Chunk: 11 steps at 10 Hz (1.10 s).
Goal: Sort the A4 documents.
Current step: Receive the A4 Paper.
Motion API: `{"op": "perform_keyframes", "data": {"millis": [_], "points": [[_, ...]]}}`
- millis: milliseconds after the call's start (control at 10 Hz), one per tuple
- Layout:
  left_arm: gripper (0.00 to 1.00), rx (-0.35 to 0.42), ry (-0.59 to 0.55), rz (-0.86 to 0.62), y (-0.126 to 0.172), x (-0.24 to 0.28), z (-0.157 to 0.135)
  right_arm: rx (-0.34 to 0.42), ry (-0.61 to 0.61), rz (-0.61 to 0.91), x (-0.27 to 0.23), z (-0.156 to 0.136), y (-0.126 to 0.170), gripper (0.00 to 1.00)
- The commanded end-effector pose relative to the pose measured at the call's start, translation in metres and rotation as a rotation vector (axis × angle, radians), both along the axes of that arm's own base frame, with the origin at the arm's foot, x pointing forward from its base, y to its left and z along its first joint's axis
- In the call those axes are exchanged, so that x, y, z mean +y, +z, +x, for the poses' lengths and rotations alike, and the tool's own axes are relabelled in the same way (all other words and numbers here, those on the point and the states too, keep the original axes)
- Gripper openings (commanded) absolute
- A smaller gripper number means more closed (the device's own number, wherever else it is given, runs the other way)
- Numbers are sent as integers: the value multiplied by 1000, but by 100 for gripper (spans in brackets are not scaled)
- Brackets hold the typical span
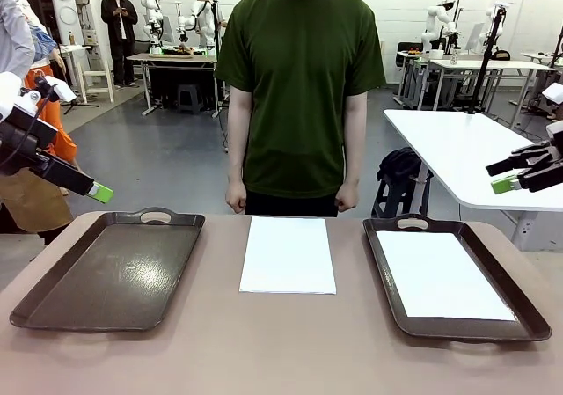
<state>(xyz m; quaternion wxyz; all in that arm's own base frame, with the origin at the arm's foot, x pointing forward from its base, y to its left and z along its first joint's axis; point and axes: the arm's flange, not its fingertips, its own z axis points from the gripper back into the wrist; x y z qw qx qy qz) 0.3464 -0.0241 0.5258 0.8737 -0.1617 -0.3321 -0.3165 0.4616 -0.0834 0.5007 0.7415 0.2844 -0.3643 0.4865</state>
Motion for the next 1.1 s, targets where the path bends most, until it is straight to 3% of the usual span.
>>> {"op": "perform_keyframes", "data": {"millis": [0, 200, 400, 1000], "points": [[100, -6, -16, -12, -2, 2, 1, 65, 17, -75, 12, 4, 10, 100], [100, -6, -16, -12, -2, 2, 1, 164, 24, -176, 17, 7, 11, 100], [100, -6, -16, -12, -2, 2, 1, 244, -8, -185, 17, 12, 7, 100], [100, -6, -16, -12, -2, 2, 1, 305, -66, -108, 16, 21, 14, 100]]}}
